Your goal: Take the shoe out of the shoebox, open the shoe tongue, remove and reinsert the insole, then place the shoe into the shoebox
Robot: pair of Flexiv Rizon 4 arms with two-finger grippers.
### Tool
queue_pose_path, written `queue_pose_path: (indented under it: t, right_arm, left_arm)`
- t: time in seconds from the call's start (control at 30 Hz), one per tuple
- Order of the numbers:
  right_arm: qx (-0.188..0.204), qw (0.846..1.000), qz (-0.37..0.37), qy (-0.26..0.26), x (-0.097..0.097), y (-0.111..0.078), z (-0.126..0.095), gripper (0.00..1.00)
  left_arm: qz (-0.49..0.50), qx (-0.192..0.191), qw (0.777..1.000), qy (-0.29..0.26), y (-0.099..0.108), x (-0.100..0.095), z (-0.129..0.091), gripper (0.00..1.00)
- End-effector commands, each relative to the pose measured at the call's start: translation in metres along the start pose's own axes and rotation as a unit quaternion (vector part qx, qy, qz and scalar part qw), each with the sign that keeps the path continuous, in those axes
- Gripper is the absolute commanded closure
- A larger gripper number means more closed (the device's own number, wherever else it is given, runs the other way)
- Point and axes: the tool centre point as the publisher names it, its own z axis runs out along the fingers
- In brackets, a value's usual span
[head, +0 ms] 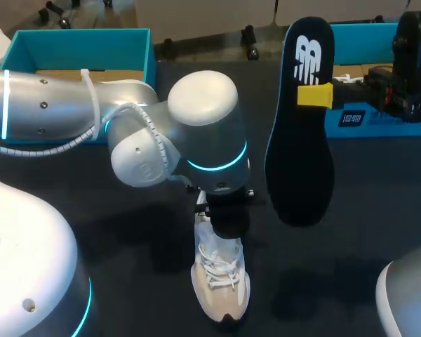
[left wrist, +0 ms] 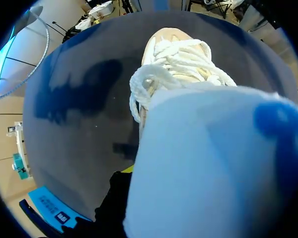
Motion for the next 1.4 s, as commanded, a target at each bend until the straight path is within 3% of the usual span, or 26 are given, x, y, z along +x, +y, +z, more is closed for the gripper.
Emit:
queue_pose_path:
  t: [0.03,0.17,0.2,0.23,0.33,0.6,0.77,1.03,1.4]
  right_arm:
    - [0.002,1.0,0.001,0.001,-0.002,0.002,0.003,1.0]
    - [0.002,1.0,0.001,0.001,-0.002,0.002,0.003,1.0]
    - [0.002,1.0,0.001,0.001,-0.002,0.002,0.003,1.0]
    - [0.002,1.0,0.001,0.001,-0.002,0.002,0.003,1.0]
    - [0.002,1.0,0.001,0.001,-0.002,0.002,0.003,1.0]
    - [0.002,1.0,0.001,0.001,-0.002,0.002,0.003,1.0]
    - [0.002,1.0,0.001,0.001,-0.002,0.002,0.003,1.0]
    - [0.002,1.0,0.001,0.001,-0.002,0.002,0.003,1.0]
    - [0.002,1.0,0.001,0.001,-0.002,0.002,0.003,1.0]
  left_arm:
    - [0.004,0.004,1.0,-0.009,0.002,-0.001,-0.001,0.72]
    - [0.004,0.006,1.0,-0.025,0.005,-0.003,-0.007,0.52]
    - [0.003,0.006,0.999,-0.032,0.007,-0.003,-0.01,0.43]
    - [0.0,0.007,0.999,-0.037,0.008,-0.003,-0.012,0.26]
    - [-0.009,0.007,0.998,-0.06,0.013,-0.004,-0.023,0.0]
    - [-0.037,-0.003,0.986,-0.163,0.027,-0.003,-0.074,0.0]
    - [-0.045,0.007,0.965,-0.258,0.029,0.0,-0.115,0.0]
    - [-0.063,0.005,0.913,-0.403,0.032,0.006,-0.165,0.0]
    - [-0.075,0.008,0.837,-0.542,0.041,0.009,-0.215,0.0]
